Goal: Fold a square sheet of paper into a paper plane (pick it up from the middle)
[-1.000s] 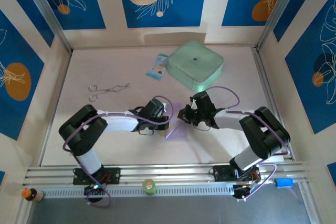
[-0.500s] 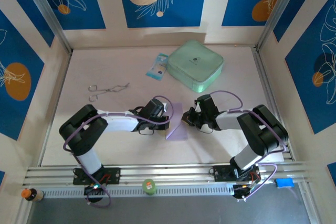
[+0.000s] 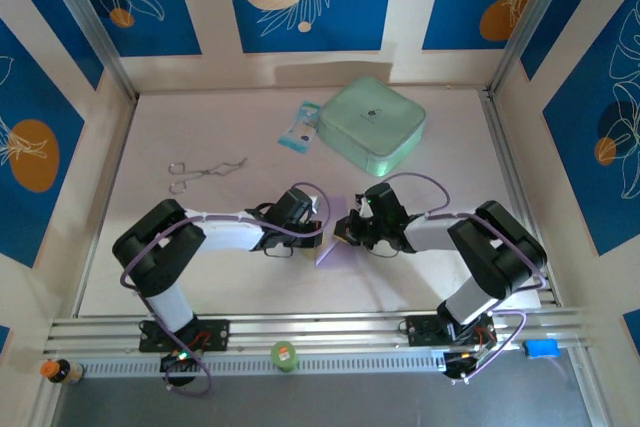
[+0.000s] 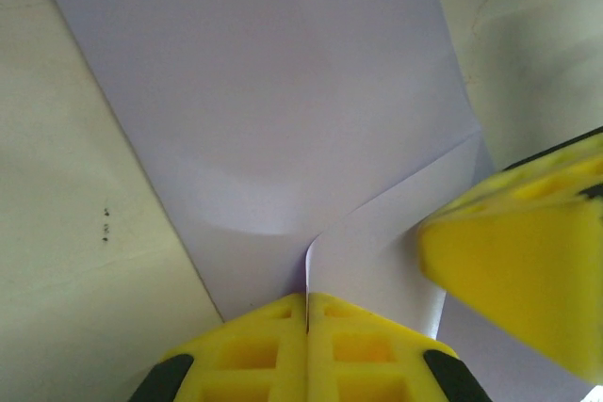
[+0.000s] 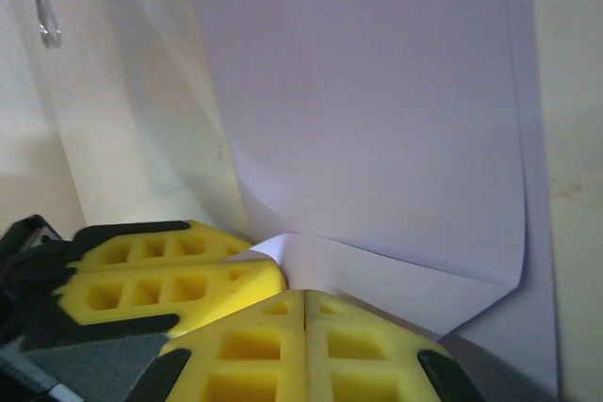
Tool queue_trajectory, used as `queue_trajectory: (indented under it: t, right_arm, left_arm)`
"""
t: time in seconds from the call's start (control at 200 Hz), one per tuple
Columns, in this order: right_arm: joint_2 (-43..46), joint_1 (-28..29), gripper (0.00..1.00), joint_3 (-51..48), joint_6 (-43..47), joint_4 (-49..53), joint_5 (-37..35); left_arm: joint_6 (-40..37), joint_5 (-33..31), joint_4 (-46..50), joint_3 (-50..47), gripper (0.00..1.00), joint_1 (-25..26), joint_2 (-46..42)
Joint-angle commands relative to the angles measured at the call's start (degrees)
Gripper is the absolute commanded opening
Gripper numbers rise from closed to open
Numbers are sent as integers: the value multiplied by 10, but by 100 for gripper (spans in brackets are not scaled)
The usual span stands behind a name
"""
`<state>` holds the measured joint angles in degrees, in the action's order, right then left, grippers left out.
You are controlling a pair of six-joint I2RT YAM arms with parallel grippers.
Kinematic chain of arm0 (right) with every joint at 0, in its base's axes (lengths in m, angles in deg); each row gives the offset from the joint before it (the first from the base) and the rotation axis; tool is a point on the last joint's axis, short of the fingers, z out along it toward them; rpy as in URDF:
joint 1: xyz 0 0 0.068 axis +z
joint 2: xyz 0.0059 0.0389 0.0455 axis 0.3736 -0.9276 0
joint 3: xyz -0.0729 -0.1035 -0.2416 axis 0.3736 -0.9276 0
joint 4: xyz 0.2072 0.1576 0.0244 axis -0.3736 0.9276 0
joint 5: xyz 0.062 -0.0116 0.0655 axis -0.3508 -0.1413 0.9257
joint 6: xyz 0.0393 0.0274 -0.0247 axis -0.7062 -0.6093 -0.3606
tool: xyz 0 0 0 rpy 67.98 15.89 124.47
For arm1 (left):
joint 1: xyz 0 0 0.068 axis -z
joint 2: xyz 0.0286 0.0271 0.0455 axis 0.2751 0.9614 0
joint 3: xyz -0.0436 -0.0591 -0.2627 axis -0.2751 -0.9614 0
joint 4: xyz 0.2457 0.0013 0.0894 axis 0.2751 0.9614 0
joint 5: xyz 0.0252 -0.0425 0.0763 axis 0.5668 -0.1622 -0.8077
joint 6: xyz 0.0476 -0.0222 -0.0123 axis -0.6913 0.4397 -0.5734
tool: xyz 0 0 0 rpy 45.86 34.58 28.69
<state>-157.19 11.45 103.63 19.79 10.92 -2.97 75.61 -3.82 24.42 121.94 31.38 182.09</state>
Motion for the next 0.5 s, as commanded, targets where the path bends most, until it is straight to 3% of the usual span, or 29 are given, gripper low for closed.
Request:
queue_trajectory:
  t: [0.0,0.125,0.495]
  right_arm:
    - [-9,9,0,0,-13,16,-5]
    - [-6,7,0,-7,-14,38,-28]
    - [28,7,0,4,-10,5,8]
  left_arm:
    - [-2,2,34,-3,0,-5,13]
    - [-2,0,35,-4,0,-6,11]
    - [-2,2,34,-3,0,-6,13]
